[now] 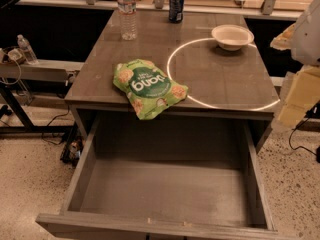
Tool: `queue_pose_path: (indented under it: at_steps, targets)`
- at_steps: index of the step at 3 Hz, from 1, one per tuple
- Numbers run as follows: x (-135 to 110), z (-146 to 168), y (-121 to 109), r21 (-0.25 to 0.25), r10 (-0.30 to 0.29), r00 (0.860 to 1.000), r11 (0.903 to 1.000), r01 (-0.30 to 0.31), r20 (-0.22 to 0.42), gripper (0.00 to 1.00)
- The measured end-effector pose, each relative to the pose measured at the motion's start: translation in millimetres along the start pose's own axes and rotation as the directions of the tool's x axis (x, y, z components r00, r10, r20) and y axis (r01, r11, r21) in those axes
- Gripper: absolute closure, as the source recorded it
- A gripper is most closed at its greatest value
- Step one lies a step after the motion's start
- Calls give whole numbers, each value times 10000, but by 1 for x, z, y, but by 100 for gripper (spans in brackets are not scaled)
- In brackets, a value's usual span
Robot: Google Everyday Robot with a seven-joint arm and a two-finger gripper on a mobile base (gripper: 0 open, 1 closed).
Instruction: Place green rice chip bag into top drawer
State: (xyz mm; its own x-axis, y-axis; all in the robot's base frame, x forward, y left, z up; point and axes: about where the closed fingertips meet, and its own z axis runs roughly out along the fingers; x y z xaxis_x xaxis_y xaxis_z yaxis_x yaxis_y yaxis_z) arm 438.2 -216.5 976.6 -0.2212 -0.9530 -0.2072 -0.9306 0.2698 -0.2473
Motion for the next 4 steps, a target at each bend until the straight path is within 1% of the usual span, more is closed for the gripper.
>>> queue_pose_path:
  at_steps: [1, 2, 3, 4]
  targets:
    - [0, 0, 0, 2, 0, 10000, 10000, 0, 1, 0]
    - [-22, 22, -6, -204, -95, 9992, 9997, 103, 399, 0]
    - [-88, 81, -29, -568, -406, 9868, 9971, 501, 1569, 0]
    - [-130, 115, -40, -738, -570, 9713, 9944, 759, 2309, 0]
